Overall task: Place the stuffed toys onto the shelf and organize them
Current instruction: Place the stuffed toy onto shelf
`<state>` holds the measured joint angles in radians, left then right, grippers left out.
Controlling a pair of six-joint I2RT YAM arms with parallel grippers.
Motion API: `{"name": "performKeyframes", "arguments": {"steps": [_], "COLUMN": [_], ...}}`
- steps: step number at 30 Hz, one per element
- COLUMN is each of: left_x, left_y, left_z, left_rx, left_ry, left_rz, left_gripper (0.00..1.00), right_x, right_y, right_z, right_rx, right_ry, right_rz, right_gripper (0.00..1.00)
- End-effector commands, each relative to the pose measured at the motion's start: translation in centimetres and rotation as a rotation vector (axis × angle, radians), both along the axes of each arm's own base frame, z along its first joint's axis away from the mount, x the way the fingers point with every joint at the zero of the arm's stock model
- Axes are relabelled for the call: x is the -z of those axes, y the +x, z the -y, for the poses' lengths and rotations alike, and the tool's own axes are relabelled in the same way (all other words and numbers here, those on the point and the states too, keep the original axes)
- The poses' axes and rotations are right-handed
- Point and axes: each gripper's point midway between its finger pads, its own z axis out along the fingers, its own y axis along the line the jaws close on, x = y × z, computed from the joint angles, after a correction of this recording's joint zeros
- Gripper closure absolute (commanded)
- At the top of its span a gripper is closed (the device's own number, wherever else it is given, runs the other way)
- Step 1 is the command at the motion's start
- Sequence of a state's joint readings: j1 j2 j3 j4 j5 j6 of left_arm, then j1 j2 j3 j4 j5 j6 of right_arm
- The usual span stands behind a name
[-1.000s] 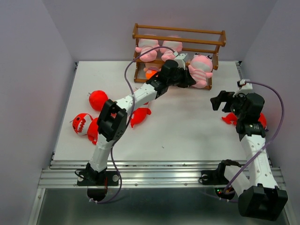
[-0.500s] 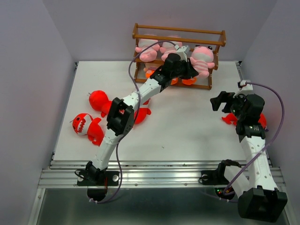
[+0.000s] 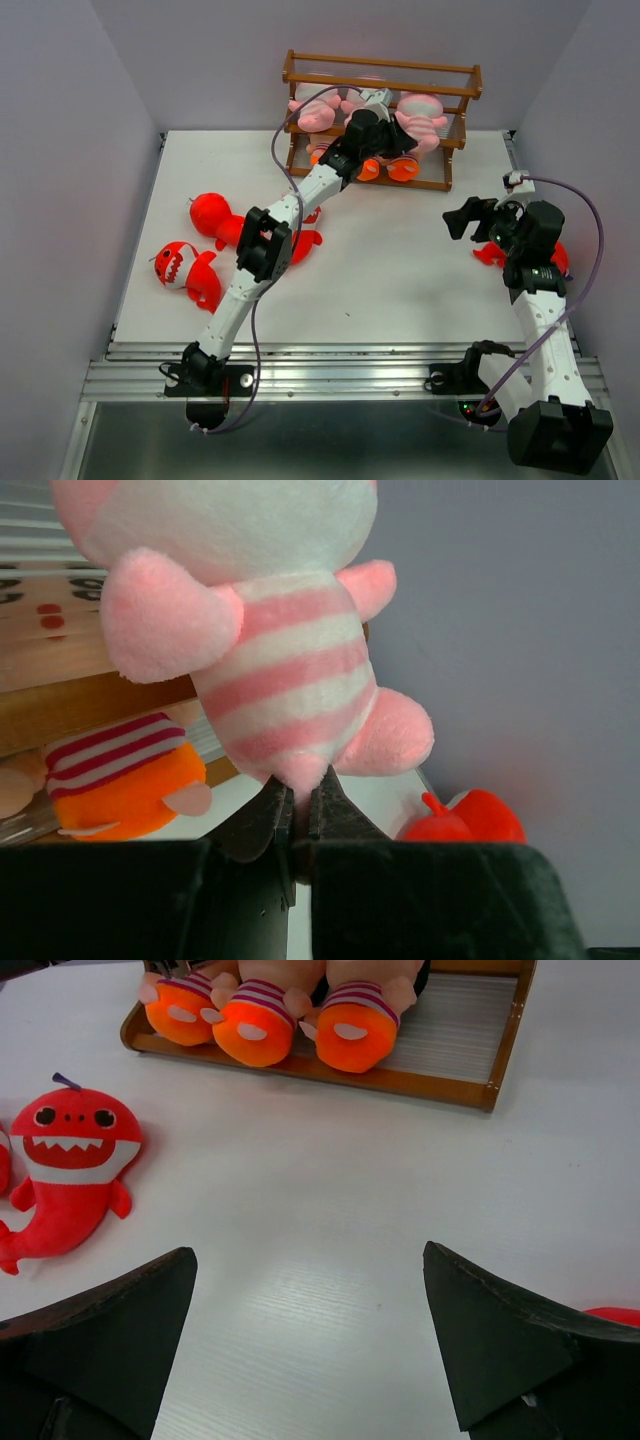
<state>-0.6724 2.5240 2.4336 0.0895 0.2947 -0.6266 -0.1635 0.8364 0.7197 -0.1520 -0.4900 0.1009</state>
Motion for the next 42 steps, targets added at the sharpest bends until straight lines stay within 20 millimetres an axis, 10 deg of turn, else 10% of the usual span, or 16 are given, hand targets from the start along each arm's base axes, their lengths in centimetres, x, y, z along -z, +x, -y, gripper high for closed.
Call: {"name": "performKeyframes", "arguments": {"steps": [1, 31, 36, 42], "left_x": [-7.8, -9.1, -9.3, -9.2], "left_y": [0.8, -0.5, -0.6, -0.6], "left_z": [-0.6, -0.5, -0.7, -0.3], "left_rx": [-0.027, 0.011, 0.008, 0.016], "left_ry": [-0.156, -0.187, -0.187, -0.223], "left_rz": [0.135, 0.108, 0.106, 0.081], "left_gripper": [0.94, 0.34, 0.39, 0.74], "right_x": [-1.2, -1.2, -1.2, -1.2], "right_y": [0.2, 0.2, 0.1, 0.2], "right_z": [0.0, 0.0, 0.0, 0.3], "right_rx": [-0.016, -0.016, -0.015, -0.004], "right_ry": [-0.014, -0.024, -0.027, -0.035], "right_rz": [0.062, 0.068, 0.07, 0.074], "right_gripper": [0.0, 0.0, 0.0, 0.0]}}
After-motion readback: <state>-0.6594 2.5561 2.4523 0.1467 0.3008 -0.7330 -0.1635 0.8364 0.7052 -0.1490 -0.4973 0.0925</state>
